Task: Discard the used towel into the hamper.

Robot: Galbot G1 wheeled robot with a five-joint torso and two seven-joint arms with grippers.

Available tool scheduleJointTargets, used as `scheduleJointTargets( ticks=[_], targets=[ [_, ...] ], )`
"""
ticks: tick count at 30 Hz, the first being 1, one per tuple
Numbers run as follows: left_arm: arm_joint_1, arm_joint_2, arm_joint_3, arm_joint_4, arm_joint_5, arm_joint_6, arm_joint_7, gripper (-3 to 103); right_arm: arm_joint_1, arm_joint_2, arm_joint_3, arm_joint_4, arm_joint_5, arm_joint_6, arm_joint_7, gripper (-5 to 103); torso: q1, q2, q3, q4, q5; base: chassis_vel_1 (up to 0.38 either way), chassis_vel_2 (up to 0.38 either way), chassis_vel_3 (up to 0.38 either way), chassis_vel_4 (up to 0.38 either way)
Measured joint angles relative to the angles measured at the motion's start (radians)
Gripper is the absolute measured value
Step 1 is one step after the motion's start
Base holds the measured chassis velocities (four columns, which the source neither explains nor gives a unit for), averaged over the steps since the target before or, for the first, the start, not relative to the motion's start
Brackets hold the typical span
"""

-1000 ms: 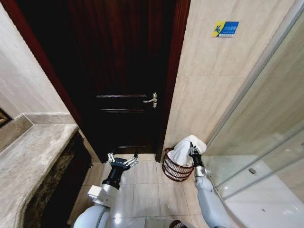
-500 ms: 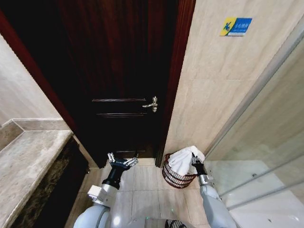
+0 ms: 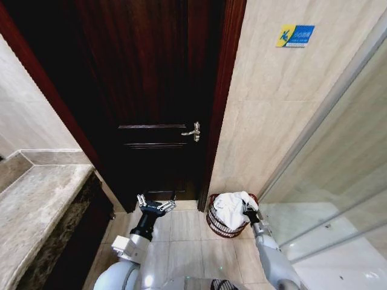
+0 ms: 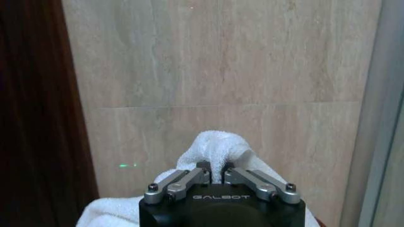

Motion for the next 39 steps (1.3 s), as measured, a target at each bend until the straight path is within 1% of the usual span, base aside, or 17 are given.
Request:
scheduleJointTargets(
  ticks=[2,3,4,8,11,12,14,15,17,18,21,23,25,28,33,36,39],
  targets=[
    [0.000,0.000,0.000,0.000,0.000,0.000,0.000,100,-0.006,0.001,-0.001,0.010,-0.014,-0.012,0.006,8,0.000,0.000,0.000,0.0000,-0.0001,-0.062,0.088,0.107,-0.087],
    [0.000,0.000,0.000,0.000,0.000,0.000,0.000,100,-0.015,0.002,0.000,0.018,-0.043,-0.032,0.011,6,0.000,0.000,0.000,-0.0001,-0.0001,-0.049,0.075,0.108,-0.088],
    [0.000,0.000,0.000,0.000,0.000,0.000,0.000,100,-0.015,0.003,0.000,0.006,-0.066,-0.050,0.012,9,0.001,0.000,0.000,-0.0001,0.0002,-0.074,0.075,0.057,-0.037],
    [0.000,0.000,0.000,0.000,0.000,0.000,0.000,100,0.005,0.000,0.002,-0.039,-0.085,-0.081,0.010,7,0.001,-0.001,0.000,-0.0003,0.0003,-0.030,0.032,0.028,-0.020],
    [0.000,0.000,0.000,0.000,0.000,0.000,0.000,100,0.045,-0.013,0.012,-0.088,-0.130,-0.136,-0.020,7,0.000,0.000,0.000,-0.0004,-0.0002,0.000,0.000,0.000,0.000],
    [0.000,0.000,0.000,0.000,0.000,0.000,0.000,100,0.045,-0.013,0.012,-0.088,-0.130,-0.136,-0.020,7,0.000,0.000,0.000,-0.0004,-0.0002,0.000,0.000,0.000,0.000],
    [0.000,0.000,0.000,0.000,0.000,0.000,0.000,100,0.087,-0.018,0.023,-0.133,-0.178,-0.191,-0.030,7,0.000,0.000,0.000,-0.0001,0.0000,0.000,0.000,0.000,0.000],
    [0.000,0.000,0.000,0.000,0.000,0.000,0.000,100,0.087,-0.018,0.023,-0.133,-0.178,-0.191,-0.030,7,0.000,0.000,0.000,-0.0001,0.0000,0.000,0.000,0.000,0.000],
    [0.000,0.000,0.000,0.000,0.000,0.000,0.000,100,0.109,-0.025,0.023,-0.151,-0.216,-0.243,-0.035,7,0.000,0.000,0.000,-0.0001,-0.0002,0.000,0.000,0.000,0.000],
    [0.000,0.000,0.000,0.000,0.000,0.000,0.000,100,0.109,-0.025,0.023,-0.151,-0.216,-0.243,-0.035,7,0.000,0.000,0.000,-0.0001,-0.0002,0.000,0.000,0.000,0.000],
    [0.000,0.000,0.000,0.000,0.000,0.000,0.000,100,0.170,-0.040,0.022,-0.230,-0.280,-0.281,-0.035,7,0.000,0.000,0.000,-0.0002,0.0002,0.000,0.000,0.000,0.000],
    [0.000,0.000,0.000,0.000,0.000,0.000,0.000,100,0.187,-0.043,0.022,-0.252,-0.287,-0.296,-0.035,7,0.000,0.000,0.000,-0.0001,-0.0006,0.000,0.000,0.000,0.000],
    [0.000,0.000,0.000,0.000,0.000,0.000,0.000,100,0.227,-0.045,0.022,-0.303,-0.293,-0.332,-0.023,7,0.000,0.000,0.000,-0.0002,0.0003,0.000,0.000,0.000,0.000],
    [0.000,0.000,0.000,0.000,0.000,0.000,0.000,100,0.249,-0.042,0.023,-0.338,-0.294,-0.353,-0.002,7,0.000,0.000,0.000,0.0000,-0.0003,0.000,0.000,0.000,0.000],
    [0.000,0.000,0.000,0.000,0.000,0.000,0.000,100,0.237,-0.022,0.025,-0.319,-0.288,-0.344,0.038,7,0.000,0.000,0.000,-0.0003,0.0001,0.000,0.000,0.000,0.000],
    [0.000,0.000,0.000,0.000,0.000,0.000,0.000,100,0.216,-0.017,0.022,-0.279,-0.287,-0.350,0.037,7,0.000,0.000,0.000,0.0001,0.0001,0.000,0.000,0.000,0.000],
    [0.000,0.000,0.000,0.000,0.000,0.000,0.000,100,0.198,-0.021,0.022,-0.264,-0.285,-0.353,0.024,7,0.000,0.000,0.000,-0.0003,-0.0001,0.000,0.000,0.000,0.000]
  ],
)
